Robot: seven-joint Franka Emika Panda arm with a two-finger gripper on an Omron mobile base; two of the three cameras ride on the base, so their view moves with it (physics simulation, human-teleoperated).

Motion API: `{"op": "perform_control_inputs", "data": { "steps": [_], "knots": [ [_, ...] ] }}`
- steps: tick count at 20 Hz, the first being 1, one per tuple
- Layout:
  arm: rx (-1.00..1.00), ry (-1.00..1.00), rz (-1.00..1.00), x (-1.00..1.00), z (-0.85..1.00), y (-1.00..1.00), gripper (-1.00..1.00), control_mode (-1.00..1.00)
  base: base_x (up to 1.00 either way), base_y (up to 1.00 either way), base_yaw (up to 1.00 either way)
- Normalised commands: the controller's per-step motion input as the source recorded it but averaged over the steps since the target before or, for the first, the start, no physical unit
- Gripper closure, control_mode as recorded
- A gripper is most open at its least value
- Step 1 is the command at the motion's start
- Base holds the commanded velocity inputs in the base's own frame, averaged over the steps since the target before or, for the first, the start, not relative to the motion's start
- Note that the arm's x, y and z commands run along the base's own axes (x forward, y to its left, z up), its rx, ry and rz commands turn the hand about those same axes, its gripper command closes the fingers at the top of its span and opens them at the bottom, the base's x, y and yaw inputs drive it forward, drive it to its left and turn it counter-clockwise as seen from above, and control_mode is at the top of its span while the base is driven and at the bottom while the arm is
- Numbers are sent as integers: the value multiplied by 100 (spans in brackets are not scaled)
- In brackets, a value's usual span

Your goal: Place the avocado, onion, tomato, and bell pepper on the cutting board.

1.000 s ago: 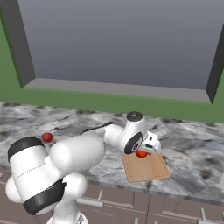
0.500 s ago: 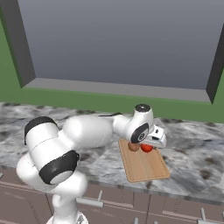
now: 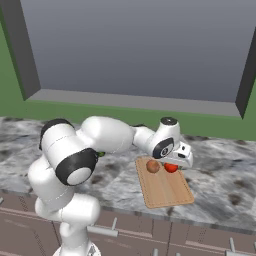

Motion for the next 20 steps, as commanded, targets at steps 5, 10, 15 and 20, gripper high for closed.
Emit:
{"op": "perform_control_inputs", "data": {
  "steps": [5, 10, 15, 20],
  "knots": [
    [0, 1, 0, 0, -35, -1, 100, -100, 0, 0, 0],
    [0, 0, 0, 0, -34, 0, 100, -100, 0, 0, 0],
    [0, 0, 0, 0, -27, 0, 100, -100, 0, 0, 0],
    [0, 0, 2, 0, -14, 0, 100, -100, 0, 0, 0]
  ]
}}
